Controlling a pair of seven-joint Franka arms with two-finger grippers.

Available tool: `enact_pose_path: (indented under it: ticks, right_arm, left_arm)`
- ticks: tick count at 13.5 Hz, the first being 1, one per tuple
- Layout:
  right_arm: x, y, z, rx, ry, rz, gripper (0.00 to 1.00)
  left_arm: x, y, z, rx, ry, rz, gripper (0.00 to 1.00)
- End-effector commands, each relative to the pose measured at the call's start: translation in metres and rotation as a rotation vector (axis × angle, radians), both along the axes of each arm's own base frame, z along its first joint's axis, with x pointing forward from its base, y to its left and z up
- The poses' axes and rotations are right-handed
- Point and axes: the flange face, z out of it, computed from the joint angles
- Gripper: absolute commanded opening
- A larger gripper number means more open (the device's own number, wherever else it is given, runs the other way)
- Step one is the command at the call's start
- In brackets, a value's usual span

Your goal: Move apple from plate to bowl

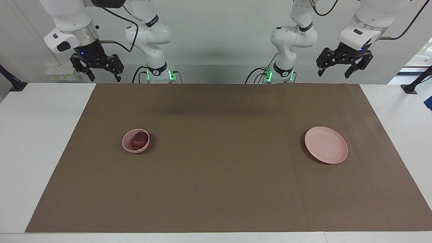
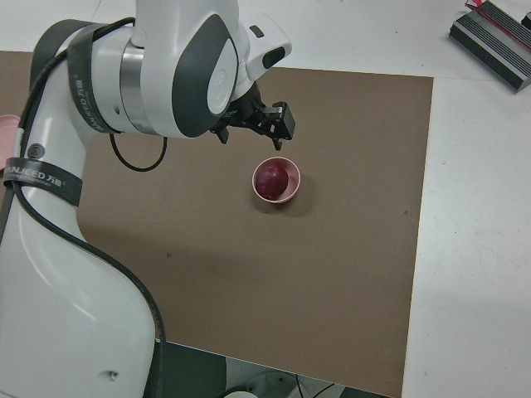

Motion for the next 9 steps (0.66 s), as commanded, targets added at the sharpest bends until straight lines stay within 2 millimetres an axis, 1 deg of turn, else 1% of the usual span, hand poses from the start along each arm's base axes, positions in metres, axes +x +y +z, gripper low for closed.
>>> enact_pose_path:
  ticks: [1,2,3,4,7,9]
  right_arm:
    - [-0.003,-0.001,0.012,0.003,0.0,-0.029,1.0]
    - [-0.004,0.001,0.004,0.018,0.004,-0.027,1.0]
    - [-0.003,0.001,0.001,0.028,-0.005,-0.024,1.0]
    - [-0.002,0.001,0.002,0.025,-0.009,-0.017,1.0]
    - [-0.002,0.002,0.0,-0.002,-0.006,0.019,1.0]
    - [-0.002,0.001,0.001,-0.008,-0.007,0.026,1.0]
  left_arm:
    - [0.003,0.015,-0.002,-0.031,0.015,0.042,1.0]
    - [0.006,0.019,-0.001,-0.033,0.004,0.048,1.0]
    - [0.005,0.019,0.0,-0.034,-0.001,0.045,1.0]
    - [0.005,0.023,0.001,-0.03,-0.003,0.05,1.0]
    - [0.007,0.021,0.002,-0.035,-0.025,0.047,1.0]
    - [0.004,0.021,0.006,-0.031,-0.033,0.048,1.0]
